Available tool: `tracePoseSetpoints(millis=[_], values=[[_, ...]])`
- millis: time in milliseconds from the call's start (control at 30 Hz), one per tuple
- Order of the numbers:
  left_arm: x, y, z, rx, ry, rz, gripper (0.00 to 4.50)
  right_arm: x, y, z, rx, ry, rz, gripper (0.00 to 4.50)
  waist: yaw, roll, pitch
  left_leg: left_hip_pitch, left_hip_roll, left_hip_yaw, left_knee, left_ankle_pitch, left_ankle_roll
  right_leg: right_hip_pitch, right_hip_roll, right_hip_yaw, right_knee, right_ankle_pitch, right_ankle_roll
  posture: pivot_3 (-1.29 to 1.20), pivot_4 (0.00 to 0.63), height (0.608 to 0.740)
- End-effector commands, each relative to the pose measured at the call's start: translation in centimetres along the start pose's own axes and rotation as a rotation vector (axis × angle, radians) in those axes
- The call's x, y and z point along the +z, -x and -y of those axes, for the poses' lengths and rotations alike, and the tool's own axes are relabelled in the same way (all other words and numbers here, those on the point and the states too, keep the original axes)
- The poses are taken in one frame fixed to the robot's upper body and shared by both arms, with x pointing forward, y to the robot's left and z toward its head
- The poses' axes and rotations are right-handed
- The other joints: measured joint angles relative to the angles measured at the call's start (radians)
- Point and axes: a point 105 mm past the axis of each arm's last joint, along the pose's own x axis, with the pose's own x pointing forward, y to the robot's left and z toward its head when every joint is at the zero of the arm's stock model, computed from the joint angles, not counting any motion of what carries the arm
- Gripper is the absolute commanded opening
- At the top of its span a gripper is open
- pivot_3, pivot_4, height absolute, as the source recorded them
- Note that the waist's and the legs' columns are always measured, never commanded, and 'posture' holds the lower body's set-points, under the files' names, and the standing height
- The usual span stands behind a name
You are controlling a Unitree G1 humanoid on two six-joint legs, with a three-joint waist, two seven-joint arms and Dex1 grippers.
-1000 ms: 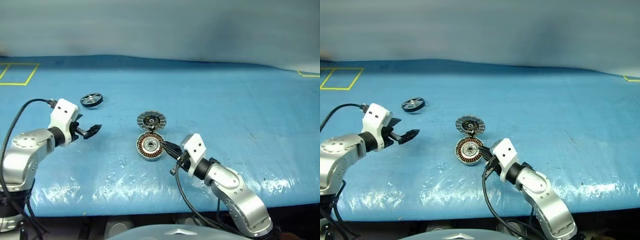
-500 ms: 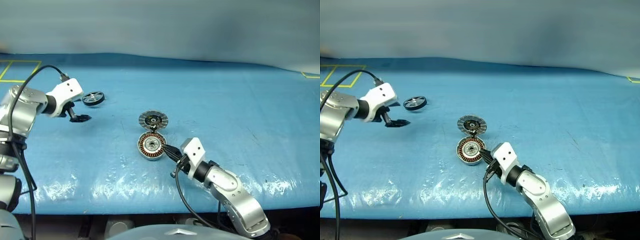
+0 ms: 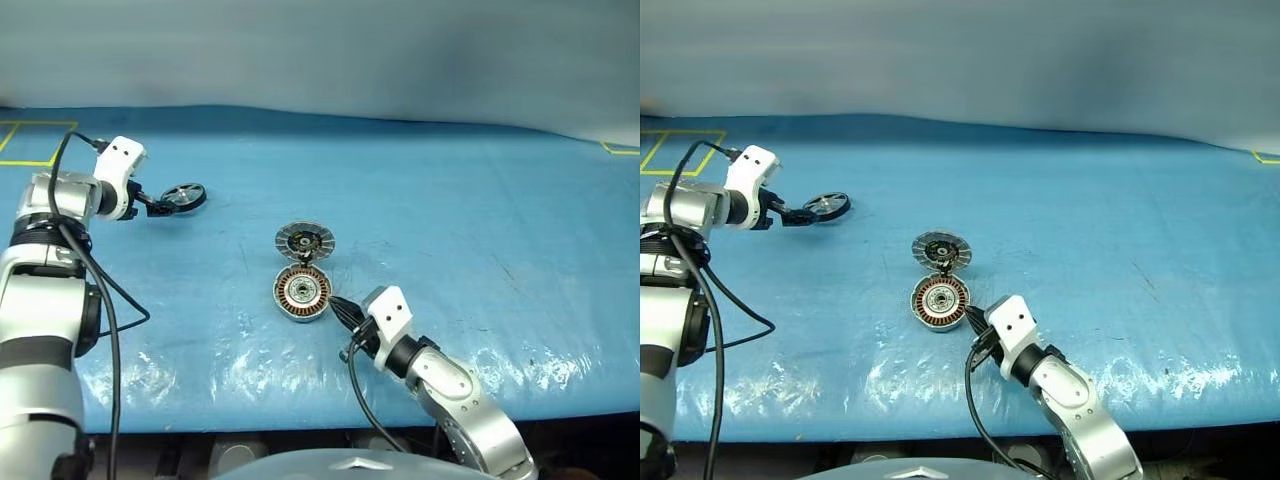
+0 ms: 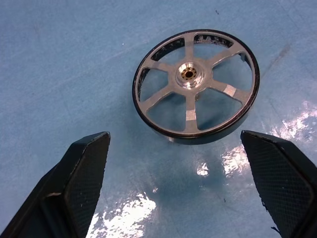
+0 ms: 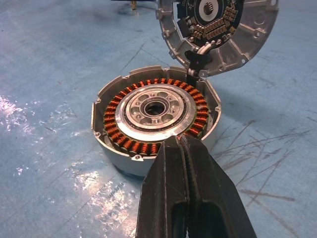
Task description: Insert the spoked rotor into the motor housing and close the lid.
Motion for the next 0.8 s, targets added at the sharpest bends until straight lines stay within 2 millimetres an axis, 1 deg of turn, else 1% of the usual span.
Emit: tracePoseSetpoints(millis=[33, 100, 200, 267, 433, 533, 600, 700, 800], values=[[2.4, 0.7, -0.2, 0.003, -0.002, 0.104, 4.5, 1.5, 0.1, -0.3, 0.006, 0.024, 0.064, 0.06, 0.002, 0.0, 0.0, 0.0, 0.0, 0.0, 0.0, 0.0, 0.0, 0.0, 0.0, 0.0, 0.0, 0.0, 0.0, 0.0, 0.15, 0.74], [2.8, 0.7, -0.2, 0.015, -0.044, 0.13, 4.5, 1.5, 0.0, -0.3, 0.003, 0.023, 0.063, 0.06, 0.002, 0.0, 0.0, 0.0, 0.0, 0.0, 0.001, 0.0, 0.0, 0.0, 0.0, 0.0, 0.002, 0.0, 0.0, 0.0, 0.15, 0.74], [4.1, 0.8, 0.1, 0.016, -0.076, 0.186, 4.5, 1.5, 0.0, -0.2, 0.002, 0.022, 0.058, 0.06, 0.002, 0.0, 0.0, 0.001, 0.0, 0.0, 0.001, 0.0, -0.001, 0.0, 0.0, 0.0, 0.004, 0.0, 0.0, 0.0, 0.15, 0.74], [4.5, 0.7, 0.2, 0.014, -0.065, 0.21, 4.5, 1.3, 0.0, -0.1, -0.004, 0.022, 0.052, 0.06, 0.001, 0.0, 0.0, 0.001, 0.0, 0.0, 0.001, 0.001, -0.001, 0.0, 0.0, 0.0, 0.005, 0.0, 0.0, 0.0, 0.15, 0.74], [4.3, -0.1, 0.8, 0.004, -0.028, 0.199, 4.5, 1.4, -0.2, 0.0, -0.02, 0.01, 0.059, 0.06, 0.002, 0.0, 0.0, 0.002, 0.0, -0.001, 0.002, 0.001, -0.001, 0.0, 0.0, 0.0, 0.007, 0.0, 0.0, 0.0, 0.15, 0.74], [4.4, -0.6, 1.0, 0.015, -0.005, 0.203, 3.99, 1.4, -0.3, 0.0, -0.022, 0.014, 0.057, 0.0, 0.0, 0.0, 0.0, 0.002, 0.0, -0.001, 0.003, 0.001, -0.001, 0.0, 0.0, 0.0, 0.008, 0.0, 0.0, 0.0, 0.15, 0.74], [4.4, -0.9, 1.4, 0.008, -0.004, 0.198, 3.35, 1.4, -0.3, 0.0, -0.025, 0.015, 0.057, 0.0, 0.0, 0.0, 0.0, 0.002, -0.001, -0.001, 0.003, 0.001, -0.001, 0.0, 0.0, 0.0, 0.008, 0.0, 0.0, 0.0, 0.15, 0.74], [4.3, -1.3, 1.7, 0.018, -0.006, 0.19, 3.35, 1.4, -0.2, 0.1, -0.032, 0.014, 0.055, 0.0, 0.0, 0.0, 0.0, 0.003, -0.001, -0.001, 0.003, 0.001, -0.001, 0.0, 0.0, 0.0, 0.009, 0.0, 0.0, 0.0, 0.15, 0.74], [4.2, -1.7, 1.6, 0.048, 0.03, 0.197, 3.35, 1.4, -0.2, 0.3, -0.047, 0.018, 0.054, 0.0, 0.0, 0.0, 0.0, 0.003, -0.001, -0.001, 0.003, 0.001, -0.001, 0.0, 0.0, 0.0, 0.009, 0.0, 0.0, 0.0, 0.15, 0.74]])
